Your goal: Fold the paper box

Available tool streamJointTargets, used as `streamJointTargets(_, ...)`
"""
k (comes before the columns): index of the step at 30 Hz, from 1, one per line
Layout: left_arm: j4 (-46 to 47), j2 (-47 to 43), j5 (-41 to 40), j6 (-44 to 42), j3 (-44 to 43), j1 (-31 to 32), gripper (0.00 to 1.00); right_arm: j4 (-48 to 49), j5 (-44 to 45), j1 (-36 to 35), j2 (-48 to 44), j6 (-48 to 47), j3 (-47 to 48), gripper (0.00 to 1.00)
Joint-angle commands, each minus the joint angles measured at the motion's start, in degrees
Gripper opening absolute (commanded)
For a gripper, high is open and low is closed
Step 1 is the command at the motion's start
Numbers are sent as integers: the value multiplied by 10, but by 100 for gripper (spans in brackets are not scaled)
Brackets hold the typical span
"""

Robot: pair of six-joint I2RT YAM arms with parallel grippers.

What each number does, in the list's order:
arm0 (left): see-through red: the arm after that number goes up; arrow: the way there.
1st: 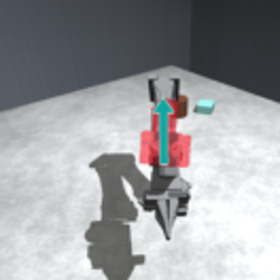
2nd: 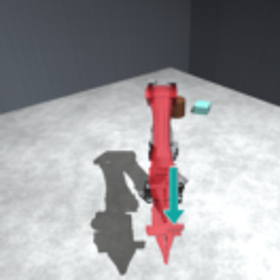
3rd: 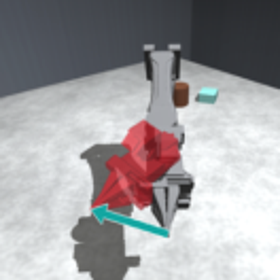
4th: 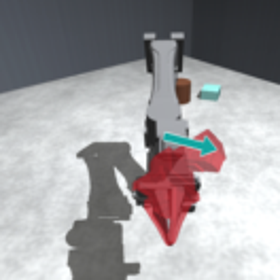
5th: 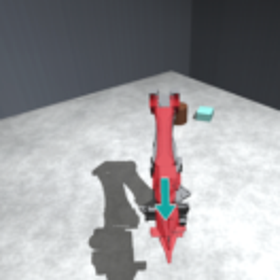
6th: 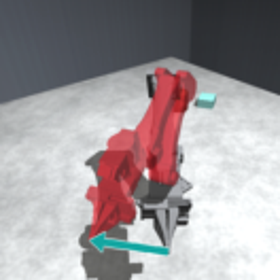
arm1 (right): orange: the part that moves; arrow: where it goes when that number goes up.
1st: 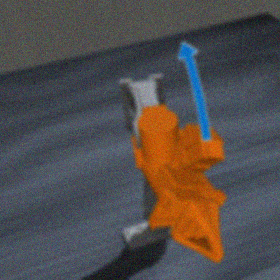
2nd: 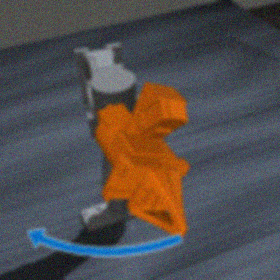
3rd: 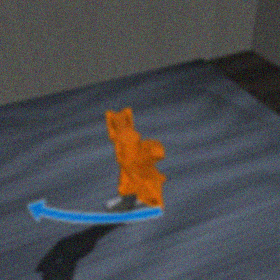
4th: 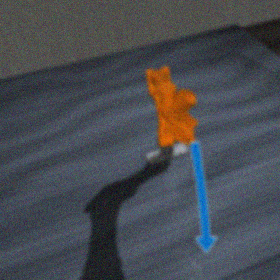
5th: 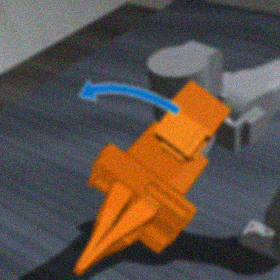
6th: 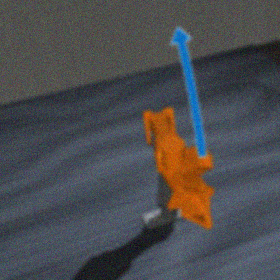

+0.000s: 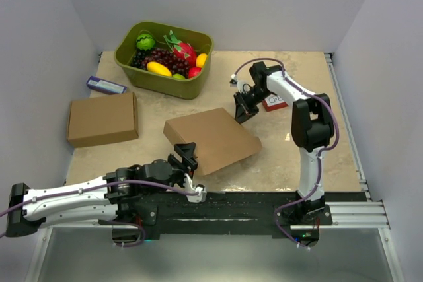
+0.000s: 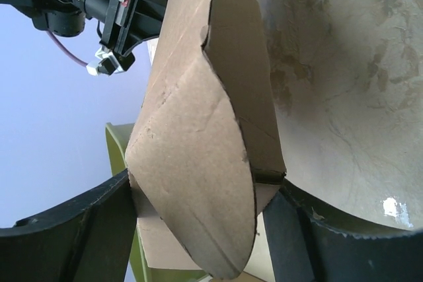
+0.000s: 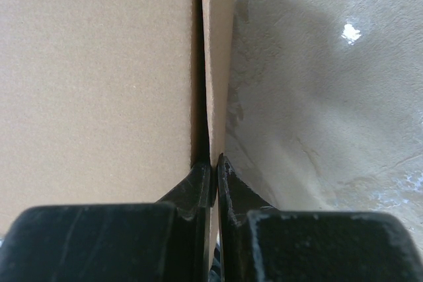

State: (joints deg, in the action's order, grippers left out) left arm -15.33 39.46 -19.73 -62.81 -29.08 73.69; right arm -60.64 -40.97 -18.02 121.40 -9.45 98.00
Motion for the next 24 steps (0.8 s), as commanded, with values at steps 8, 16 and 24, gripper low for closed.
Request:
streamJointTargets(8, 36, 21, 76, 172, -27, -9, 38, 47, -25, 6, -111, 51, -1, 71)
streamJointTargets(16, 110, -14, 187, 290, -14, -124, 36, 205, 54, 47, -210, 207, -3, 90)
streamJointTargets(24, 167, -19, 288, 392, 9, -249, 35, 420, 166, 55, -407, 230, -174, 89)
